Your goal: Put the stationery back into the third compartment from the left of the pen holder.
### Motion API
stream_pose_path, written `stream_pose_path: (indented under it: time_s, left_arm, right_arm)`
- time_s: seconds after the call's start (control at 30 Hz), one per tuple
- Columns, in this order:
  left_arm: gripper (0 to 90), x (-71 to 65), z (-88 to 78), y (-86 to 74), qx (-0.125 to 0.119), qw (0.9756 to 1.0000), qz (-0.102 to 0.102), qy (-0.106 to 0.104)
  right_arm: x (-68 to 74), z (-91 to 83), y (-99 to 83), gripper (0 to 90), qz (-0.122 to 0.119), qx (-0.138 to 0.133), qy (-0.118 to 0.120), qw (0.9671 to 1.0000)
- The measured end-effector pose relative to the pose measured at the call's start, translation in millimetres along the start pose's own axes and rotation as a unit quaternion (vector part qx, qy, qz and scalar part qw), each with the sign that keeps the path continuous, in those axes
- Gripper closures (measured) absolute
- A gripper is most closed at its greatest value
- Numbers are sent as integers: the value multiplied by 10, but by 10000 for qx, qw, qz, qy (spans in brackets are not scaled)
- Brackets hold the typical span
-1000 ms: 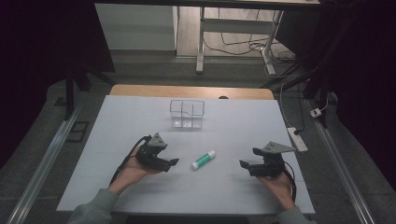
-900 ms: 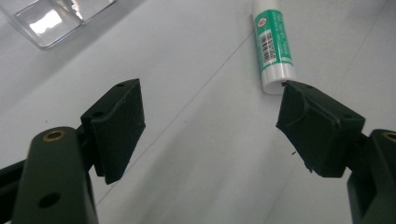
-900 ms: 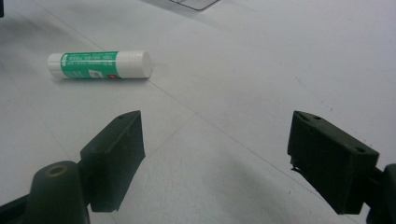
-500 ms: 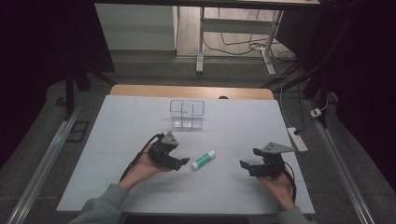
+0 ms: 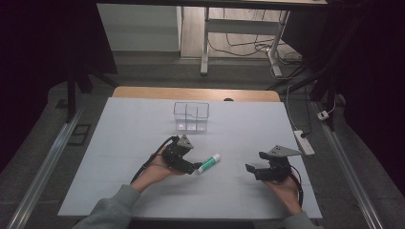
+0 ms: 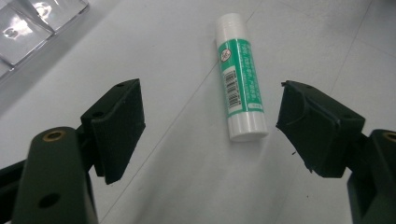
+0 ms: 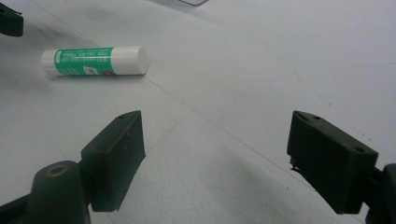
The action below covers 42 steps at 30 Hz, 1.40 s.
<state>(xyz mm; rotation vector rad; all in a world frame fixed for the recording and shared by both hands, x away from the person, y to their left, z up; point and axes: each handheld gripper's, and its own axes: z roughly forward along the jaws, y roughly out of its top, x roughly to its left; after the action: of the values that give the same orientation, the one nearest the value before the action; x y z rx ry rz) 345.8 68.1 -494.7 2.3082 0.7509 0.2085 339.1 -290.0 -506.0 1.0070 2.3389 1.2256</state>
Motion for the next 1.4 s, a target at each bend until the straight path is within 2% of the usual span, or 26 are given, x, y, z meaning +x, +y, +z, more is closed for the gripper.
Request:
stream_pose_path:
  time_s: [0.13, 0.33, 0.47, 0.57, 0.77, 1.07, 1.2, 1.4]
  left_arm:
    - [225, 5, 50, 50, 53, 10000, 2, -25]
    - [221, -41, 154, 167, 142, 9997, 153, -91]
    - [223, -51, 217, 217, 187, 9997, 150, -107]
    - [212, -57, 254, 260, 230, 9997, 89, -10]
    - [219, -47, 295, 354, 261, 9996, 89, -99]
    - [272, -64, 431, 523, 517, 9981, 118, -302]
    - [298, -77, 501, 585, 659, 9971, 193, -319]
    - [351, -73, 578, 650, 735, 9964, 182, -393]
  right_arm:
    - [-4, -4, -2, 186, 11, -10, -5, 10000]
    - [1, 1, -5, 186, 23, -13, -27, 10000]
    - [-4, -4, -7, 186, 34, -13, -21, 10000]
    - [-1, -3, -7, 187, 29, -9, -15, 10000]
    - [-3, -4, -8, 187, 33, -1, -23, 10000]
    - [2, -1, -10, 187, 11, 35, -63, 10000]
    - [-3, 3, -13, 187, 31, 29, -34, 10000]
    - [-2, 8, -14, 187, 20, 48, -33, 10000]
